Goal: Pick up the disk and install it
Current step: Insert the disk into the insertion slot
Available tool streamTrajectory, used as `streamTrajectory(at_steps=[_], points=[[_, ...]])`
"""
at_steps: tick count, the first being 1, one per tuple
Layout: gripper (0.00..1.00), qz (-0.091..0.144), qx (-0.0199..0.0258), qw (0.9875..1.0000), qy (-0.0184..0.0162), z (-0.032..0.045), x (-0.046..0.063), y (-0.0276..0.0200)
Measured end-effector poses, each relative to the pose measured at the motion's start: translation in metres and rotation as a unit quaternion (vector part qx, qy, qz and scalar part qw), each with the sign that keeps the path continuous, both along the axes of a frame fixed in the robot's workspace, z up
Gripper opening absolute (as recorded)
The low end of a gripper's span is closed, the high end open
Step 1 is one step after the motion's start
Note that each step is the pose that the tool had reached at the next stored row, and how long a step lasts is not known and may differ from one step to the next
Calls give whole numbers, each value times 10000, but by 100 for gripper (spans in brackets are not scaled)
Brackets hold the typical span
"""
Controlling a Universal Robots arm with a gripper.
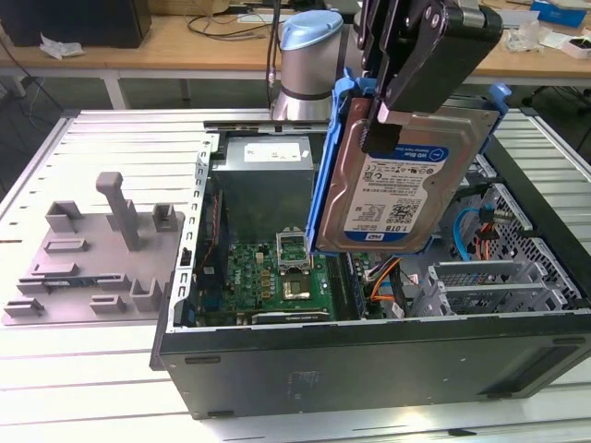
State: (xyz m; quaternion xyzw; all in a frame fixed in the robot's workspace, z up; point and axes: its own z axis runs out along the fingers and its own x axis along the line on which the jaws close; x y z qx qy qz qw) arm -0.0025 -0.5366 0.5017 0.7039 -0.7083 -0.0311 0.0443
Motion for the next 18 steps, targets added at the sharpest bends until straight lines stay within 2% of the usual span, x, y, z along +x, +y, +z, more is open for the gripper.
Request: streamTrajectory(at_steps=[10,11,12,13,15,18], points=[[36,1,0,10000,-5,0,5,0],[36,0,0,10000,-55,0,5,0],[36,0,0,9998,-216,0,13,0],[36,0,0,9992,-405,-1,18,0],[36,0,2,9990,-444,-1,19,0],[36,0,6,9989,-464,-2,18,0]])
